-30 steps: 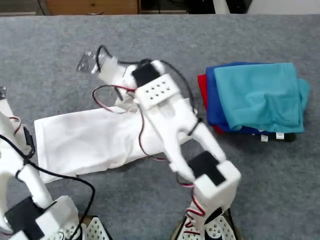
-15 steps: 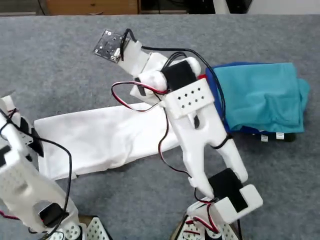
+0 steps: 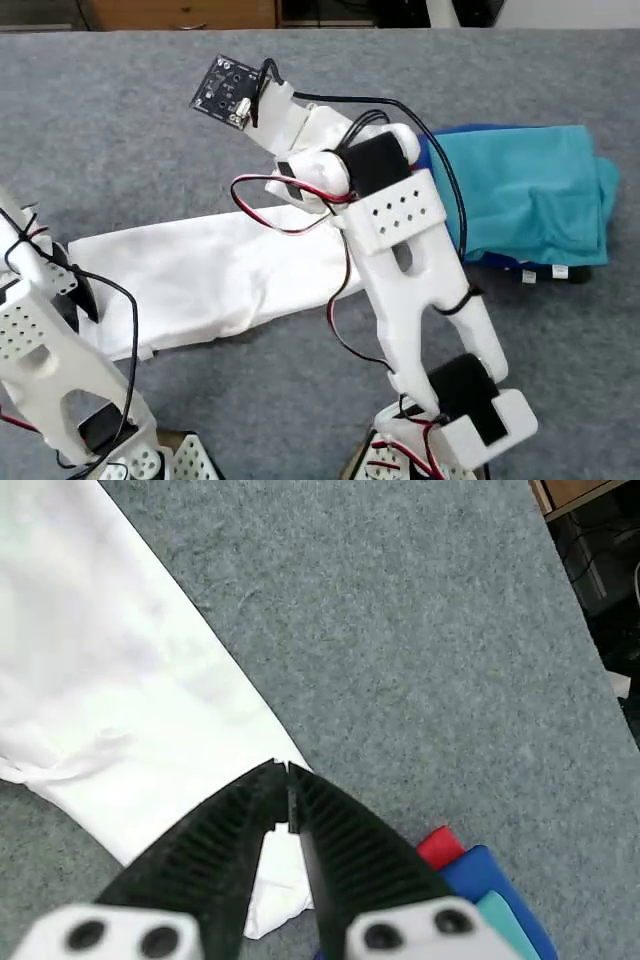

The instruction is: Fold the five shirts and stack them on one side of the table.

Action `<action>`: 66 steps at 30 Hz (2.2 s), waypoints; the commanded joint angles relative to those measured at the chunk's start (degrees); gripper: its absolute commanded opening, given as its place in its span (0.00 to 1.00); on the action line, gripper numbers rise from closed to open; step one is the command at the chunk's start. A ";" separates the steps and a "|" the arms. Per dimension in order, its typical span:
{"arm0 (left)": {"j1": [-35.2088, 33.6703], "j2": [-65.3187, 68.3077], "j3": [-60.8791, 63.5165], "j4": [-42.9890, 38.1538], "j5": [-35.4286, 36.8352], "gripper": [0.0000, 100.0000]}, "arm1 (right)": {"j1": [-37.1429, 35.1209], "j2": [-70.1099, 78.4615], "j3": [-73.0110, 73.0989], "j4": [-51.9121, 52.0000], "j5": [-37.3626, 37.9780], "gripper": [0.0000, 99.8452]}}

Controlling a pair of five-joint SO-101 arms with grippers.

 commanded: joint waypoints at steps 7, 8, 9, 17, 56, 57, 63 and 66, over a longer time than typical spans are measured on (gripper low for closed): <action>2.29 2.42 -1.49 0.62 2.37 0.02 | 0.75 -2.86 0.04 0.18 -0.53 0.00; 2.11 2.42 -2.11 0.62 2.37 0.02 | 0.75 -2.86 0.04 0.18 -0.53 0.00; 1.76 2.42 -2.90 0.62 2.37 0.02 | 0.75 -2.86 0.04 0.18 -0.53 0.00; -4.57 2.42 -11.34 0.70 2.02 0.02 | 0.75 -2.86 0.04 0.18 -0.53 0.00; 18.46 -42.24 10.20 0.70 -5.19 0.02 | 10.59 -2.95 -3.56 -2.46 -3.69 0.00; 20.84 -43.74 10.90 0.70 -3.16 0.02 | 12.09 -2.95 -4.44 -1.85 -3.69 0.00; 33.85 -44.97 10.90 0.62 10.55 0.02 | 20.09 -2.95 -7.78 0.26 -3.60 0.00; 39.56 -45.14 10.46 0.62 10.99 0.02 | 23.43 -2.95 -7.34 0.26 -3.60 0.00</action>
